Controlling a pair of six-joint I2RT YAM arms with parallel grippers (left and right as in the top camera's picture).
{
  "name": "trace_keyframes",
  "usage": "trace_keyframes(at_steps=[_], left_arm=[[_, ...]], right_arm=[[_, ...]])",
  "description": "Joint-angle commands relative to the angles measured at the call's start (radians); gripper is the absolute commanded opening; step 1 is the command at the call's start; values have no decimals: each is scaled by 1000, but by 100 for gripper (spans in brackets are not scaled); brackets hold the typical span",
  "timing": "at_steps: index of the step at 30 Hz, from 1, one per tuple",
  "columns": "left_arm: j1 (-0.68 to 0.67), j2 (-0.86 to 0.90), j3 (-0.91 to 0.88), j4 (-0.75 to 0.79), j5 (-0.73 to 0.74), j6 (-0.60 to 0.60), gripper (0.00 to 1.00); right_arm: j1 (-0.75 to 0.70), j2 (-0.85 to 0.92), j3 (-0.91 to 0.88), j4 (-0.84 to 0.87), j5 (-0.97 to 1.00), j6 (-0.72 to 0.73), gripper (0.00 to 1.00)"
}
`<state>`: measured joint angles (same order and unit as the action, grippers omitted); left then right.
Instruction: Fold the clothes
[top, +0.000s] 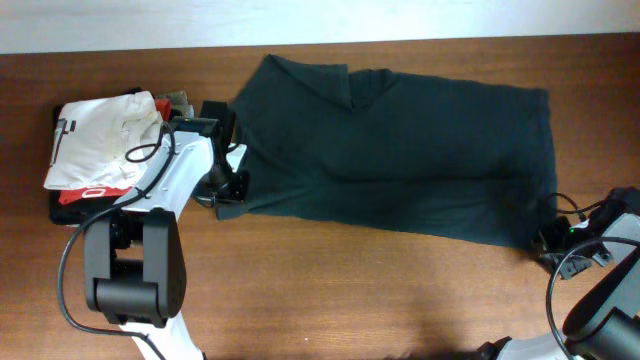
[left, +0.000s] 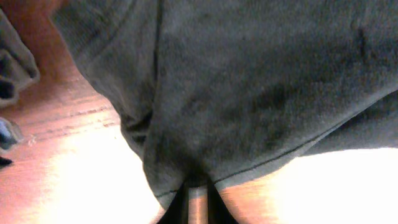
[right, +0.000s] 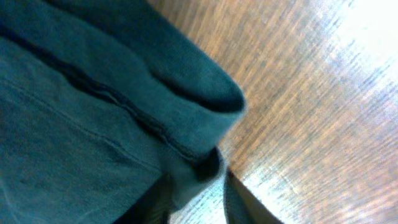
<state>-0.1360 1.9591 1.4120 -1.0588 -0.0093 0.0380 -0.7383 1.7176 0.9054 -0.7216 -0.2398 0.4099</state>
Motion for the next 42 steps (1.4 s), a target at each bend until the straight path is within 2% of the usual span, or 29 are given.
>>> trace_keyframes(at_steps=[1, 3, 4, 5, 6, 7, 9, 10, 12, 13, 14, 17, 22, 23, 24, 25, 26, 27, 30, 31, 33, 34, 36, 37, 42], left_arm=[[6, 10, -8, 44, -115, 0, 0], [22, 10, -2, 72, -142, -1, 0], [35, 10, 20, 40, -89, -1, 0], [41, 10, 42, -16, -16, -1, 13], [43, 10, 49, -79, 42, -1, 48], [43, 10, 47, -129, 55, -1, 61], [43, 10, 41, -119, 55, 0, 62], [42, 11, 27, -86, 55, -1, 59], [43, 12, -28, -36, 56, -2, 42], [43, 12, -55, -30, 55, -1, 15], [46, 12, -63, -29, 41, -1, 1], [80, 11, -22, -26, -48, -27, 1], [119, 11, 126, -34, -35, -23, 0], [119, 11, 135, -34, -32, -23, 1], [119, 11, 137, -38, -31, -23, 18], [119, 11, 137, -64, -32, -23, 41], [119, 11, 137, -84, -32, -23, 56], [118, 11, 137, -113, -32, -23, 61], [117, 11, 156, -75, -3, -22, 64], [116, 11, 176, -38, 85, 15, 65], [84, 12, 182, 108, 285, 80, 62], [30, 21, 182, 195, 300, 114, 59], [-64, 58, 182, 281, 269, 177, 58], [-105, 88, 182, 308, 208, 177, 58], [-198, 220, 182, 391, 111, 211, 52]], right_arm=[[-5, 69, -28, 34, 23, -13, 9], [-29, 58, -4, 5, 31, -12, 4], [-35, 50, 5, -11, 26, -10, 4], [-35, 44, 6, -21, 27, -10, 4], [-35, 43, 6, -24, 26, -10, 4], [-34, 43, 6, -26, 26, -14, 4], [-34, 43, 6, -27, 23, -13, 4], [-34, 43, 6, -27, 15, -14, 4], [-34, 43, 6, -31, 15, -14, 4], [-34, 43, 6, -31, 15, -14, 4], [-34, 43, 6, -31, 16, -14, 4], [-35, 43, 6, -32, 61, -18, 4], [-42, 42, 95, -171, 144, -43, 4], [-42, 42, 109, -190, 144, -43, 9], [-42, 42, 120, -212, 144, -43, 17], [-42, 42, 138, -235, 144, -44, 31], [-42, 42, 151, -250, 144, -43, 35], [-42, 41, 200, -291, 143, -43, 37], [-41, 39, 323, -385, 116, -48, 38], [-41, 35, 356, -394, 51, -89, 38], [-40, 33, 376, -381, -161, -211, 38], [-34, 33, 376, -375, -342, -316, 38], [-6, 33, 376, -375, -415, -362, 38], [9, 33, 376, -375, -415, -362, 38], [63, 33, 376, -371, -367, -361, 38]])
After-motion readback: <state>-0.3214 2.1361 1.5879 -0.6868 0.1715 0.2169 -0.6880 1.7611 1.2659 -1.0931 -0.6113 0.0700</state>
